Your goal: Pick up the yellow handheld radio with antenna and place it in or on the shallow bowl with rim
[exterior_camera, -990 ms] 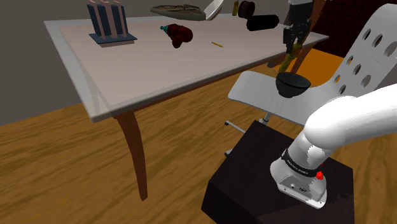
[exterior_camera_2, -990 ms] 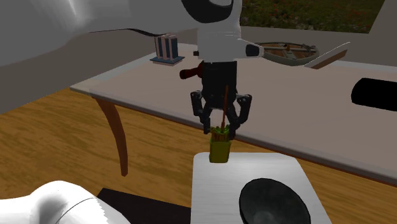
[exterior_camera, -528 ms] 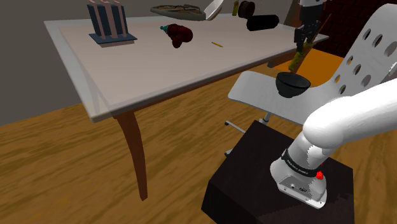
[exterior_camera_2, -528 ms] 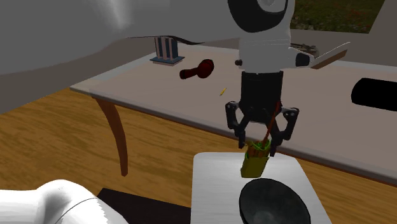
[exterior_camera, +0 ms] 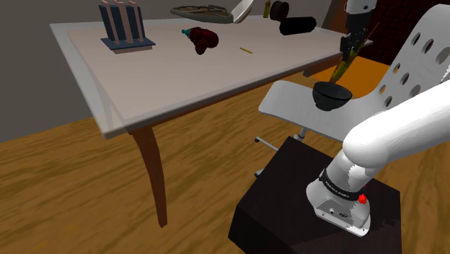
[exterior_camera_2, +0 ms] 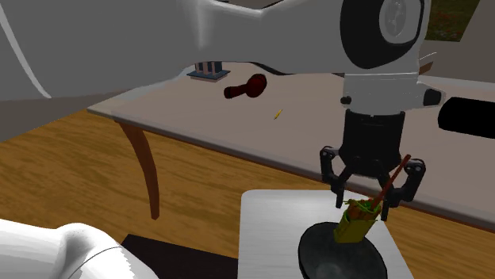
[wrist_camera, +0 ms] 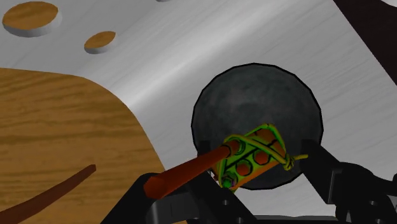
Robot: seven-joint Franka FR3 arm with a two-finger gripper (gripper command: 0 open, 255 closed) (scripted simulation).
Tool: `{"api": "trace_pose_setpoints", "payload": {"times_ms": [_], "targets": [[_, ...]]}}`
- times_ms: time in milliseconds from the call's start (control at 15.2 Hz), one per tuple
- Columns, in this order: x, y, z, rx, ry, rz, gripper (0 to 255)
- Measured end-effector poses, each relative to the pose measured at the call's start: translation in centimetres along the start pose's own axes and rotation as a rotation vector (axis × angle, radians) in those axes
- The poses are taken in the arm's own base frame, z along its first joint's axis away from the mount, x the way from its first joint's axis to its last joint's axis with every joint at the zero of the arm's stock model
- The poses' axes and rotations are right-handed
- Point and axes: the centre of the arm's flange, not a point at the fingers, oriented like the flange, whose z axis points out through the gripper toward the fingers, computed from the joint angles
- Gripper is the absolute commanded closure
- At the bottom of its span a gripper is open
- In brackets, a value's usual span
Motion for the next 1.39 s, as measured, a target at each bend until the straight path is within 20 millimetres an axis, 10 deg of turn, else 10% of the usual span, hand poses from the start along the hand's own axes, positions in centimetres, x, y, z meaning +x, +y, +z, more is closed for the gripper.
{"api": "trace_pose_setpoints", "payload": {"times_ms": [924, 990, 1386], "targets": [[0.9, -0.8, 4.1, 0.0, 0.0, 0.0, 255], [0.9, -0.8, 4.1, 0.0, 0.0, 0.0, 0], [0.9, -0.8, 4.1, 0.0, 0.001, 0.0, 0]]}}
